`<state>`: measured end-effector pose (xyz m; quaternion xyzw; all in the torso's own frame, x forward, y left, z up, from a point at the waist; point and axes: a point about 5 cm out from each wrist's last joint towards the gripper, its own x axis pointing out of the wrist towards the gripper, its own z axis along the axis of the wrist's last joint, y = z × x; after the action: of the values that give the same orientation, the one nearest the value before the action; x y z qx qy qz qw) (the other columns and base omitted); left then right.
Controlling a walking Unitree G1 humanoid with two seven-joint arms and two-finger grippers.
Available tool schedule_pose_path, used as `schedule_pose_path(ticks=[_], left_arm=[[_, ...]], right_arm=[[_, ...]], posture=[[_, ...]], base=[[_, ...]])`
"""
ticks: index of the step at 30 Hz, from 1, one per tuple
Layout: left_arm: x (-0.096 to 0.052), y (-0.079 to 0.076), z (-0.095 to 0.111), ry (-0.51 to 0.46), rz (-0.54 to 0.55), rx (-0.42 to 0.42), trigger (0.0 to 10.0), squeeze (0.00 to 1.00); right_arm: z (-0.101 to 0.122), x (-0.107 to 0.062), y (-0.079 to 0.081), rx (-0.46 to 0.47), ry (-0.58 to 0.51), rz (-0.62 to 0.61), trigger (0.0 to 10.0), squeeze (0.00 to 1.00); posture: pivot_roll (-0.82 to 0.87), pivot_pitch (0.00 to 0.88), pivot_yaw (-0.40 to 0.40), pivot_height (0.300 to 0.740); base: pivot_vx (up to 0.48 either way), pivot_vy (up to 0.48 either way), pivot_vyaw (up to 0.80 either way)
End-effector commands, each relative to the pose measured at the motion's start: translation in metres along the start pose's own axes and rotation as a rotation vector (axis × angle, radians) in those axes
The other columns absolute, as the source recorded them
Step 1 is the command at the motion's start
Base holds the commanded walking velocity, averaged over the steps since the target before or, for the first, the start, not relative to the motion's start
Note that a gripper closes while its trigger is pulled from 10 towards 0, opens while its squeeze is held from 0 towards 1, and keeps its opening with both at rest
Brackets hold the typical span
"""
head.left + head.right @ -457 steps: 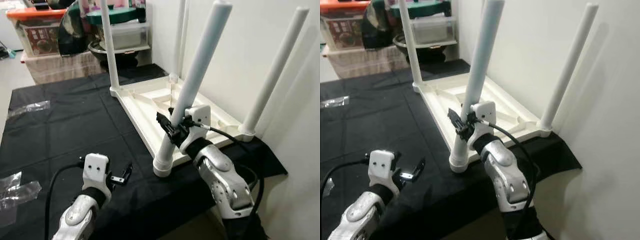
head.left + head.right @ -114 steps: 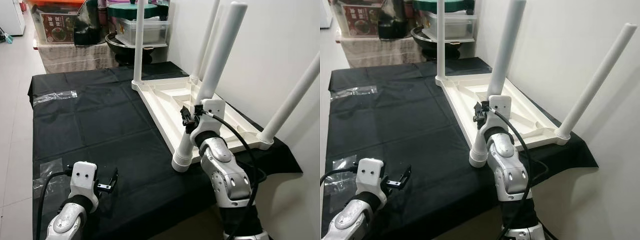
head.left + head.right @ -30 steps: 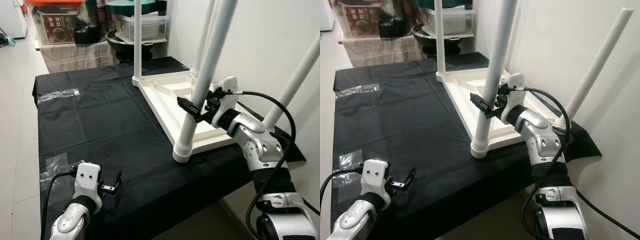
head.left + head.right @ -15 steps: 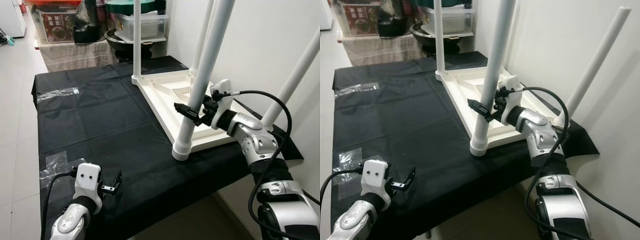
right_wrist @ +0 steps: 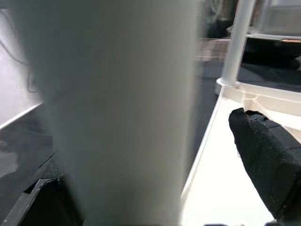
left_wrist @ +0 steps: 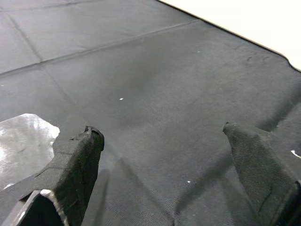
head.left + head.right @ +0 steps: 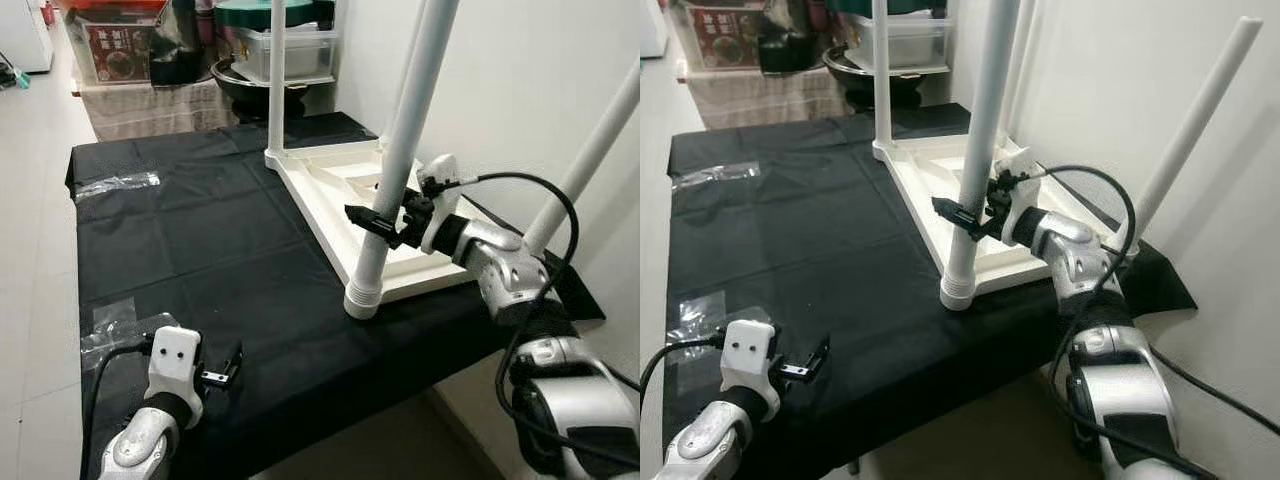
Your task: Building children table
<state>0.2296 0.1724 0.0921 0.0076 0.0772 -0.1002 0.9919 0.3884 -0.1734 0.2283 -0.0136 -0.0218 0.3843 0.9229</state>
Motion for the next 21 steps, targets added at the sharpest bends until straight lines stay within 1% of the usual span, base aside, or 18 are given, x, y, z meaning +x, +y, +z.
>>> schedule_pose_path(ticks=[1,16,17,18,21], left_arm=[[-0.0011,-0.0027,-0.0014,0.003,-0.009,0.005,10.0,0.0],[-0.0017,-0.0027,-0.002,0.005,-0.01,0.006,10.0,0.0],[-0.0018,-0.0026,-0.0021,0.006,-0.01,0.006,10.0,0.0],[-0.0016,-0.0031,-0.0023,0.005,-0.011,0.006,10.0,0.0],[-0.0011,-0.0039,-0.0025,0.003,-0.015,0.006,10.0,0.0]], right_arm=[[0.002,-0.0029,-0.005,-0.016,-0.007,-0.008,10.0,0.0],[0.0021,-0.0022,-0.0072,-0.018,-0.007,-0.001,10.0,0.0],[0.0021,-0.0023,-0.0077,-0.018,-0.007,-0.001,8.7,0.0],[0.0017,-0.0024,-0.0076,-0.011,-0.014,0.01,0.0,0.0],[-0.001,-0.0015,-0.007,0.002,-0.02,0.011,0.0,0.0]], posture=[[0.09,0.0,-0.106,0.74],[0.09,0.0,-0.11,0.74],[0.09,0.0,-0.11,0.74],[0.1,0.0,-0.113,0.74],[0.1,0.0,-0.112,0.74]], base=[[0.0,0.0,0.0],[0.0,0.0,0.0],[0.0,0.0,0.0],[0.0,0.0,0.0],[0.0,0.0,0.0]])
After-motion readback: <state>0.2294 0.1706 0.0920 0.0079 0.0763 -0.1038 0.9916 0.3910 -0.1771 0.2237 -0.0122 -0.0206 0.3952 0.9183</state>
